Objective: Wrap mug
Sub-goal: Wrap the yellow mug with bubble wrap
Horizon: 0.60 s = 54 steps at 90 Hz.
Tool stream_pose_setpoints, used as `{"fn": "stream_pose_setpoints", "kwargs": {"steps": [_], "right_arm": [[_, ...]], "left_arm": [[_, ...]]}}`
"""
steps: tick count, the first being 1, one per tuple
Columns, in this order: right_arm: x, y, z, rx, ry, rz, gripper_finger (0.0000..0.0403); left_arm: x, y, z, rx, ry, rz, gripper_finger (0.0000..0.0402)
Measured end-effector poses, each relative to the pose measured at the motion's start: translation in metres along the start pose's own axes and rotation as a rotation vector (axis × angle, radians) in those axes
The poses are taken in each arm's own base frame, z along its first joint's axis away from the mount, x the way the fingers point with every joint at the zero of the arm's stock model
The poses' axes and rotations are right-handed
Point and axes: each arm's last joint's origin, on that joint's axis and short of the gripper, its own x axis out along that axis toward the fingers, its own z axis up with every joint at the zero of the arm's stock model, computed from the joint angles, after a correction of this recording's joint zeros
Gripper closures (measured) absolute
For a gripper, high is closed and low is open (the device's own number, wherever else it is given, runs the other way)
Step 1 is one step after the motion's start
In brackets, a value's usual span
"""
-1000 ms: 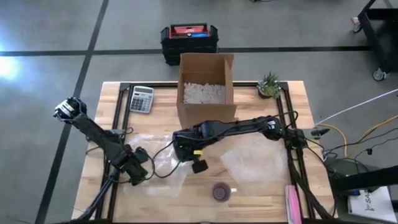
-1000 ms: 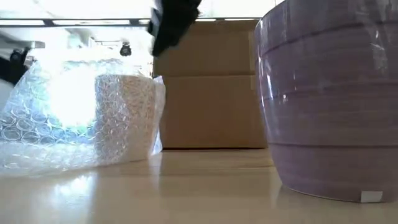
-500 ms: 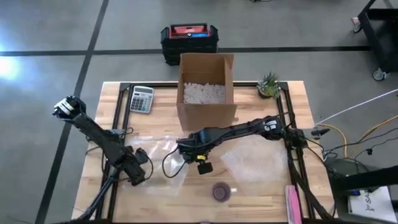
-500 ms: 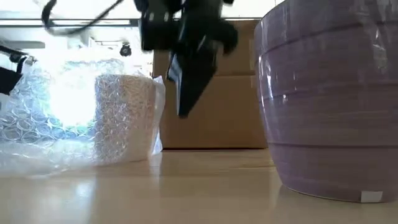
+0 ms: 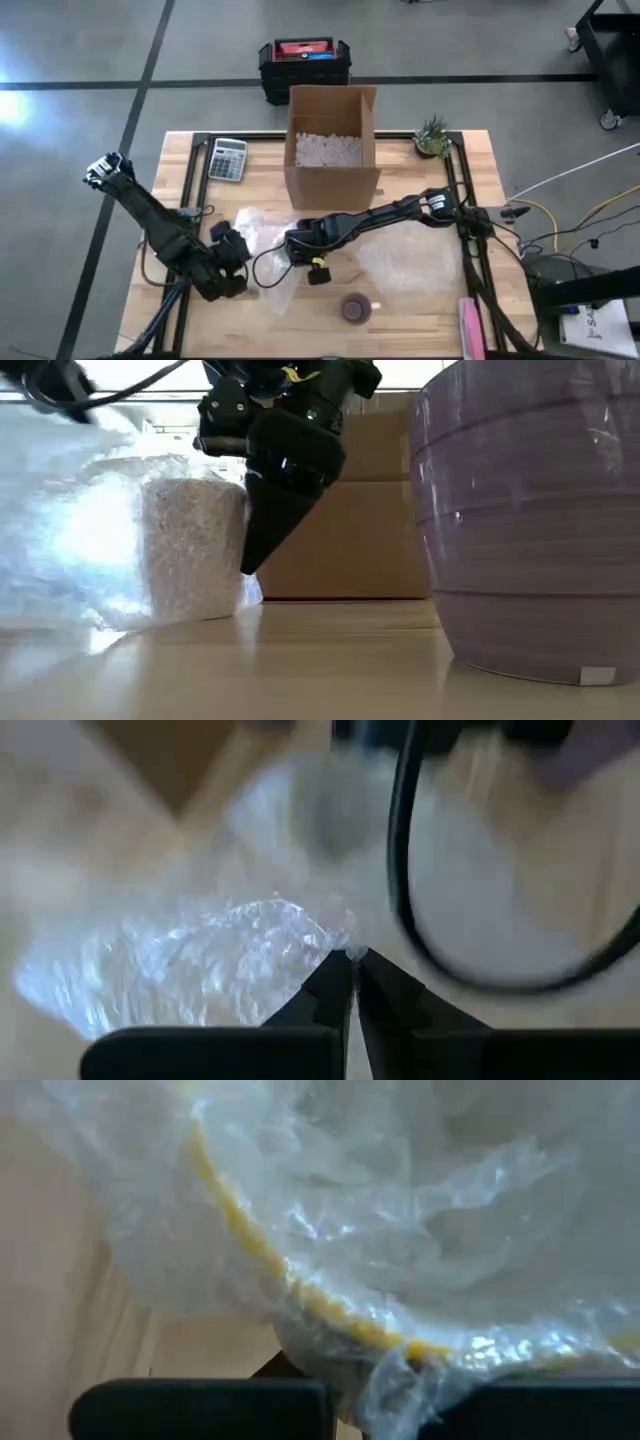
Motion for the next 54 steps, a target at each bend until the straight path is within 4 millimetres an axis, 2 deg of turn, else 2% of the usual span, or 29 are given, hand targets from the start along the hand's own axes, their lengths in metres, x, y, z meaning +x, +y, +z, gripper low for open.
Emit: {"fn": "stream_pose_setpoints", "kwargs": {"steps": [14, 29, 37, 54], "right_arm": [[0.0, 0.0, 0.005, -0.003, -0.054, -0.004, 0.0403], [-0.008, 0.0, 0.012, -0.01, -0.072, -0.006, 0.0403], [-0.021, 0.0, 0.016, -0.034, -0.059, -0.006, 0.0403], [-0.068, 0.001, 0.03, -0.092, -0.085, -0.014, 0.0403]], "left_arm": [[0.022, -0.002, 0.011, 0.016, -0.085, -0.02, 0.0401], [0.055, -0.002, 0.007, 0.021, -0.132, -0.062, 0.0401], [0.069, 0.001, 0.001, -0.003, -0.122, -0.091, 0.0401], [0.085, 0.007, -0.014, -0.032, -0.133, -0.112, 0.0401]]}}
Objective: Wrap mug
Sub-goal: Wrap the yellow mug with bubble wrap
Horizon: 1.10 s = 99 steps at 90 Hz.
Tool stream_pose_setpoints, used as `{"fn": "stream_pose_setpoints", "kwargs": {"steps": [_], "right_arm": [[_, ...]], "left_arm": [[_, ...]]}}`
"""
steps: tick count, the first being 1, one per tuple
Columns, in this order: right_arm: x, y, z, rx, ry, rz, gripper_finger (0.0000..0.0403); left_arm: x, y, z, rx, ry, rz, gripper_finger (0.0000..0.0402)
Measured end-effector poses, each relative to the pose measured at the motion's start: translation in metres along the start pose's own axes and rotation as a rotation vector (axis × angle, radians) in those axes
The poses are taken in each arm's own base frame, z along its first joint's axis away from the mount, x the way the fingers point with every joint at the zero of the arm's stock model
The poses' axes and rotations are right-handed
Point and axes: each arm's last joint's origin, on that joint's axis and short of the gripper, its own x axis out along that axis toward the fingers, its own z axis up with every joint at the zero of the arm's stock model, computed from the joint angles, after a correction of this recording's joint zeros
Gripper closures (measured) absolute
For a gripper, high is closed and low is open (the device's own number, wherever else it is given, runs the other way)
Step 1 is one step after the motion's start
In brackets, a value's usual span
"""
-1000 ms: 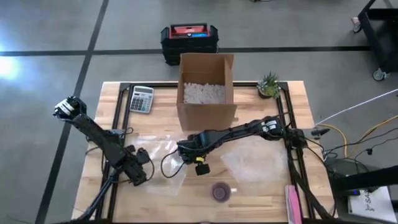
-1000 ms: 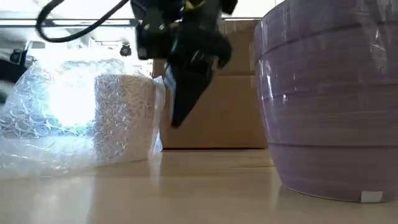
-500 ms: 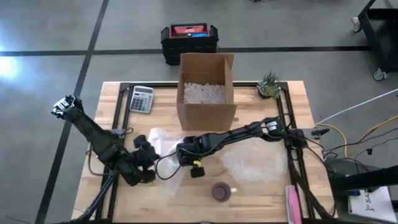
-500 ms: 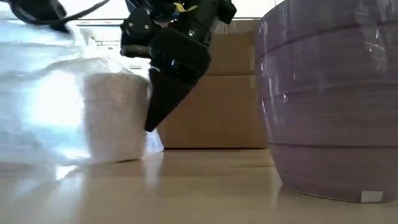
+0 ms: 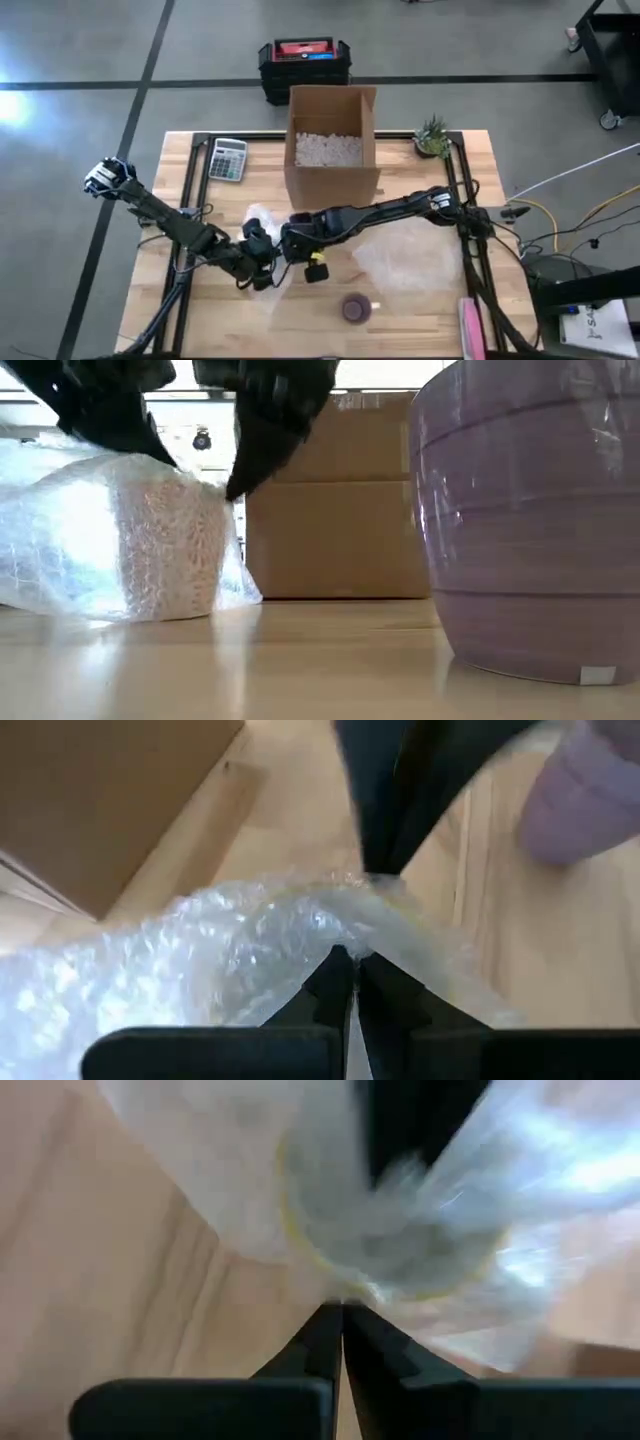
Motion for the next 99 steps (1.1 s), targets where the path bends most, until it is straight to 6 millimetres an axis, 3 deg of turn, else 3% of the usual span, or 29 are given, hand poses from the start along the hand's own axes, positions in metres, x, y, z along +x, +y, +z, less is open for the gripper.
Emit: {"fn": "stream_pose_setpoints", "kwargs": {"steps": [14, 31, 49, 66, 79, 90, 99], "right_arm": [[-0.013, -0.003, 0.018, -0.015, -0.164, -0.029, 0.0403], [0.03, -0.013, 0.009, 0.005, -0.145, -0.044, 0.0403], [0.04, -0.012, 0.003, 0.023, -0.091, -0.044, 0.0403], [0.043, -0.011, 0.0, 0.023, -0.061, -0.045, 0.0403], [0.045, -0.011, 0.0, 0.023, -0.061, -0.045, 0.0403], [0.045, -0.011, -0.001, 0.023, -0.059, -0.044, 0.0403], [0.045, -0.011, -0.001, 0.017, -0.054, -0.043, 0.0403]], "left_arm": [[0.006, 0.004, -0.008, -0.032, -0.042, -0.027, 0.04], [0.008, 0.005, -0.011, -0.007, -0.022, -0.046, 0.0401], [0.001, 0.001, 0.0, 0.026, 0.039, -0.044, 0.0374], [-0.023, -0.009, 0.036, 0.147, 0.083, -0.05, 0.0294], [-0.052, -0.013, 0.065, 0.19, 0.153, -0.032, 0.0242], [-0.072, -0.006, 0.062, 0.167, 0.287, 0.071, 0.0227], [-0.08, 0.0, 0.042, 0.128, 0.387, 0.168, 0.0234]]}}
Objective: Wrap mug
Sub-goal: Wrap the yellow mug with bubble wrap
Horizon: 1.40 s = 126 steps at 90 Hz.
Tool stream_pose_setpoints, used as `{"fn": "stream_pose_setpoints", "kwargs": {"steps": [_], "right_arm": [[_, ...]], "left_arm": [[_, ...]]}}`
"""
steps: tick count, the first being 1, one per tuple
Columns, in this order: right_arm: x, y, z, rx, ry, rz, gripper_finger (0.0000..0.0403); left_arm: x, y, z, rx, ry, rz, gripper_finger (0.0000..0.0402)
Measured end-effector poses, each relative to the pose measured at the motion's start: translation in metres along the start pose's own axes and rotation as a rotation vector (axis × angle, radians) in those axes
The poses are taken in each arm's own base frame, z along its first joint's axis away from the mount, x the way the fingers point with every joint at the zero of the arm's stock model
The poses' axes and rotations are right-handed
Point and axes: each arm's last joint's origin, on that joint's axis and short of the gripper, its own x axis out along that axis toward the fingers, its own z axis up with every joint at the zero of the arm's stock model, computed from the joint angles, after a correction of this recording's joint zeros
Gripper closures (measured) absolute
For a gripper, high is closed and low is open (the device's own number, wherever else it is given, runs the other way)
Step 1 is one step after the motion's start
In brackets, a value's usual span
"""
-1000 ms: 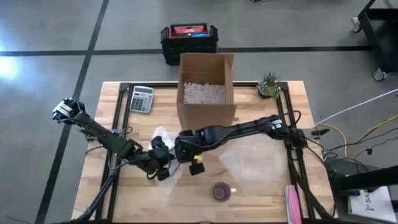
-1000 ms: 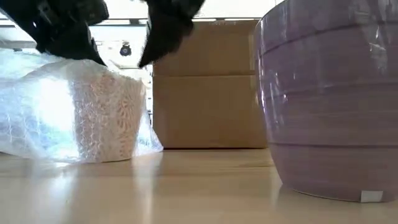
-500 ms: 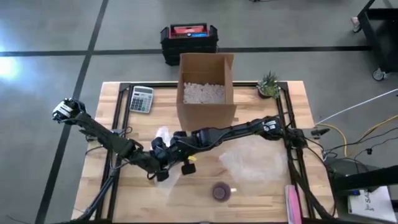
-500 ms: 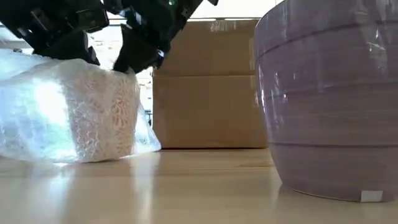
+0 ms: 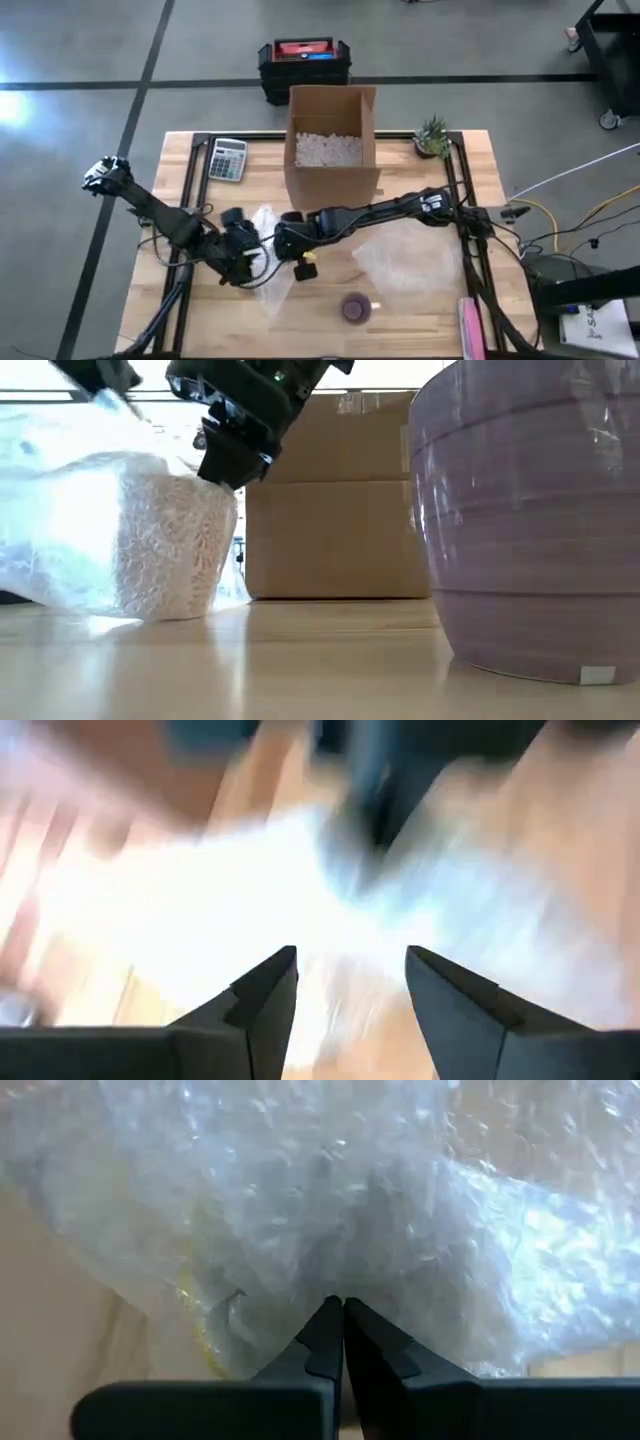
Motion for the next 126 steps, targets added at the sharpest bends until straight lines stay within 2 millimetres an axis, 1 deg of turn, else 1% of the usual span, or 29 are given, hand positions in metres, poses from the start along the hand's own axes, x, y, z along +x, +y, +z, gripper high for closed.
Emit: {"fn": "stream_pose_setpoints", "kwargs": {"steps": [10, 16, 23, 31, 36, 45, 54, 62, 69, 76, 82, 88, 93, 98, 101, 109, 112, 116, 122, 126], "right_arm": [[0.0, 0.0, 0.0, -0.015, -0.001, 0.0, 0.0403], [0.0, 0.0, 0.0, -0.02, -0.002, -0.001, 0.0403], [0.0, 0.0, 0.001, -0.022, -0.008, -0.001, 0.0403], [0.0, 0.0, 0.001, -0.023, -0.014, -0.002, 0.0403], [0.0, 0.0, 0.002, -0.026, -0.019, -0.003, 0.0403], [0.0, 0.0, 0.002, -0.026, -0.02, -0.003, 0.0403], [-0.003, 0.0, 0.003, -0.026, -0.011, -0.002, 0.0403], [-0.014, -0.001, 0.007, -0.037, 0.009, 0.002, 0.0403], [-0.033, -0.002, 0.014, -0.047, 0.028, 0.005, 0.0403], [-0.053, -0.004, 0.021, -0.057, 0.029, 0.005, 0.0403], [-0.064, -0.005, 0.03, -0.06, -0.021, -0.006, 0.0403], [-0.067, -0.007, 0.039, -0.061, -0.104, -0.022, 0.0403], [-0.064, -0.008, 0.043, -0.06, -0.143, -0.029, 0.0403], [-0.052, -0.007, 0.039, -0.044, -0.127, -0.022, 0.0403], [-0.042, -0.007, 0.035, -0.034, -0.097, -0.016, 0.0403], [-0.01, -0.005, 0.018, -0.007, -0.001, 0.0, 0.0403], [-0.002, -0.004, 0.013, 0.001, 0.023, 0.005, 0.0403], [0.004, -0.004, 0.011, 0.014, 0.028, 0.006, 0.0403], [0.007, -0.002, 0.008, 0.02, 0.042, 0.009, 0.0403], [0.008, -0.002, 0.007, 0.021, 0.046, 0.007, 0.0403]], "left_arm": [[0.017, -0.007, -0.024, -0.021, 0.02, 0.009, 0.0252], [0.03, -0.014, -0.032, -0.024, -0.044, -0.019, 0.0265], [0.042, -0.023, -0.03, -0.036, -0.19, -0.067, 0.0281], [0.051, -0.031, -0.022, -0.035, -0.381, -0.094, 0.0299], [0.056, -0.034, -0.016, -0.021, -0.46, -0.125, 0.0311], [0.069, -0.032, -0.015, -0.046, -0.516, -0.166, 0.0332], [0.089, -0.027, -0.025, -0.073, -0.483, -0.194, 0.0351], [0.1, -0.023, -0.033, -0.135, -0.47, -0.204, 0.0367], [0.103, -0.021, -0.037, -0.153, -0.461, -0.203, 0.0379], [0.102, -0.021, -0.036, -0.156, -0.464, -0.212, 0.0389], [0.101, -0.022, -0.035, -0.134, -0.463, -0.213, 0.0395], [0.099, -0.023, -0.033, -0.116, -0.463, -0.214, 0.04], [0.098, -0.024, -0.032, -0.103, -0.465, -0.213, 0.04], [0.097, -0.024, -0.031, -0.094, -0.466, -0.213, 0.0398], [0.096, -0.025, -0.029, -0.094, -0.467, -0.218, 0.0396], [0.092, -0.026, -0.026, -0.088, -0.455, -0.234, 0.0394], [0.089, -0.027, -0.024, -0.079, -0.438, -0.252, 0.0394], [0.081, -0.028, -0.02, -0.068, -0.415, -0.288, 0.0394], [0.066, -0.03, -0.012, -0.04, -0.365, -0.334, 0.0396], [0.056, -0.029, -0.007, -0.018, -0.325, -0.335, 0.0398]]}}
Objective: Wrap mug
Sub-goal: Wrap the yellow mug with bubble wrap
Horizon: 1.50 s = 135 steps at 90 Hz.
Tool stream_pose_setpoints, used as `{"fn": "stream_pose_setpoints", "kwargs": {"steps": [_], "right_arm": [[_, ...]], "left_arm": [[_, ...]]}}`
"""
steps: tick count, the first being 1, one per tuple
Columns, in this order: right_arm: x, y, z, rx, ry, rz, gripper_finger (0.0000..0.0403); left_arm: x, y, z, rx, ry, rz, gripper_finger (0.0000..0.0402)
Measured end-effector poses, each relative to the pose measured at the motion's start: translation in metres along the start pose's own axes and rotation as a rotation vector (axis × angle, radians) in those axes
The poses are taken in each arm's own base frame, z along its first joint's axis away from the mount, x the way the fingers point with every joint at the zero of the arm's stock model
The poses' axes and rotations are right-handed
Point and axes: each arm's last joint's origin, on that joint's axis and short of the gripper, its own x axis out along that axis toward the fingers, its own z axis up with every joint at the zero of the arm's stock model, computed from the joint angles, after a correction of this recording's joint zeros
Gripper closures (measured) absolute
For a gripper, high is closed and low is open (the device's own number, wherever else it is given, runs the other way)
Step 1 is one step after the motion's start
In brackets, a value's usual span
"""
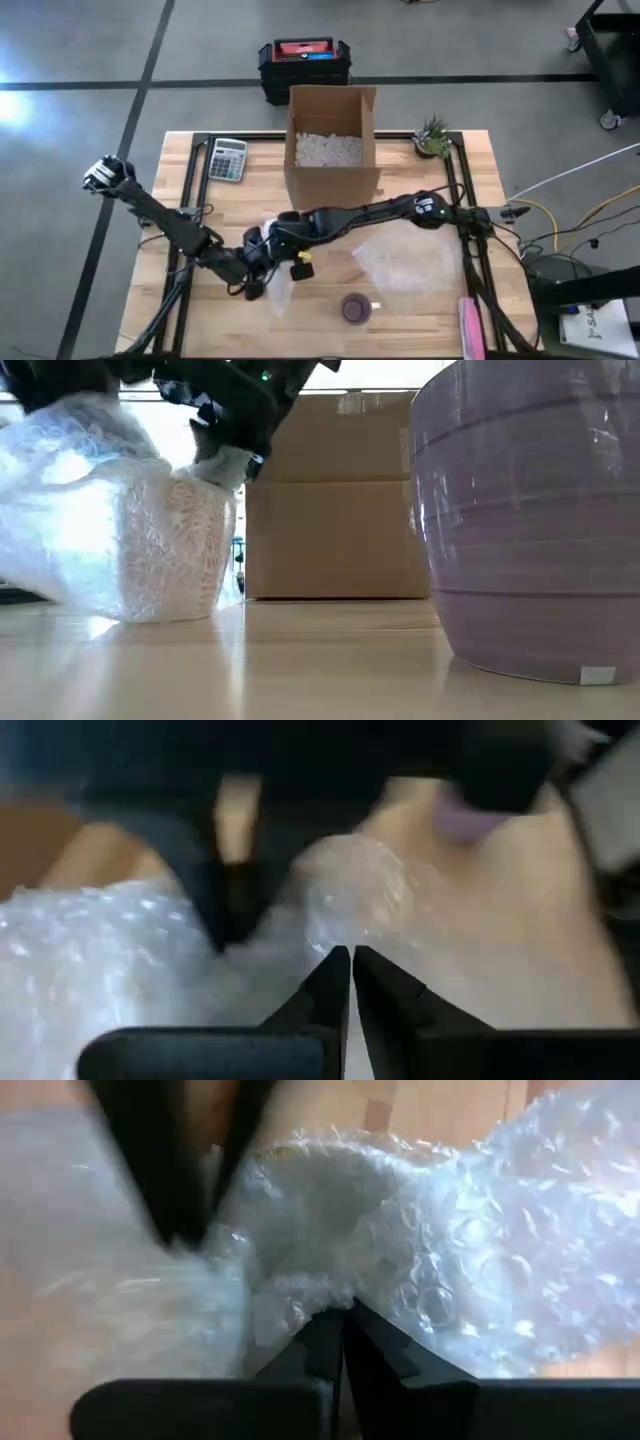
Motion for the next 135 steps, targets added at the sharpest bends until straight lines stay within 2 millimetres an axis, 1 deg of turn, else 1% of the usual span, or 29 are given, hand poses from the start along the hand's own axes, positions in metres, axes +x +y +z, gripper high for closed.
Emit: {"fn": "stream_pose_setpoints", "kwargs": {"steps": [12, 21, 29, 37, 43, 56, 63, 74, 82, 88, 95, 105, 114, 125, 135], "right_arm": [[0.0, 0.0, 0.001, 0.0, -0.007, 0.002, 0.0403], [-0.003, 0.0, 0.004, -0.007, -0.03, -0.001, 0.0403], [-0.005, 0.0, 0.006, -0.021, -0.041, -0.003, 0.0403], [-0.005, 0.0, 0.007, -0.027, -0.044, -0.003, 0.0403], [-0.004, 0.0, 0.006, -0.027, -0.041, -0.002, 0.0403], [-0.004, 0.0, 0.005, -0.035, -0.034, -0.002, 0.0403], [-0.004, 0.0, 0.005, -0.051, -0.033, -0.001, 0.0403], [-0.011, 0.0, 0.008, -0.054, -0.026, -0.001, 0.0403], [-0.025, -0.001, 0.013, -0.067, -0.022, -0.002, 0.0403], [-0.039, -0.001, 0.017, -0.076, -0.007, 0.001, 0.0403], [-0.053, -0.003, 0.022, -0.076, -0.055, -0.011, 0.0403], [-0.056, -0.008, 0.03, -0.053, -0.148, -0.05, 0.0403], [-0.041, -0.012, 0.031, -0.042, -0.171, -0.06, 0.0403], [-0.01, -0.009, 0.018, -0.028, -0.067, -0.031, 0.0403], [0.001, -0.006, 0.01, -0.01, -0.002, 0.014, 0.0403]], "left_arm": [[-0.026, 0.001, 0.016, 0.035, 0.153, 0.104, 0.0401], [-0.041, 0.012, 0.017, 0.055, 0.185, 0.309, 0.04], [-0.043, 0.024, 0.012, 0.081, 0.095, 0.525, 0.0401], [-0.032, 0.033, 0.0, 0.092, 0.021, 0.607, 0.0401], [-0.018, 0.033, -0.004, 0.087, -0.026, 0.563, 0.0401], [0.009, 0.019, -0.012, 0.098, -0.089, 0.24, 0.0401], [0.02, 0.018, -0.021, 0.07, -0.112, 0.147, 0.0401], [0.028, 0.023, -0.034, 0.013, -0.099, 0.158, 0.0401], [0.03, 0.027, -0.04, -0.002, -0.088, 0.179, 0.0402], [0.03, 0.028, -0.041, -0.01, -0.085, 0.182, 0.0402], [0.03, 0.027, -0.04, -0.011, -0.086, 0.181, 0.0402], [0.029, 0.026, -0.037, 0.004, -0.089, 0.176, 0.0402], [0.028, 0.024, -0.034, 0.023, -0.088, 0.169, 0.0402], [0.027, 0.022, -0.032, 0.049, -0.077, 0.168, 0.0401], [0.02, 0.017, -0.022, 0.065, -0.034, 0.147, 0.0401]]}}
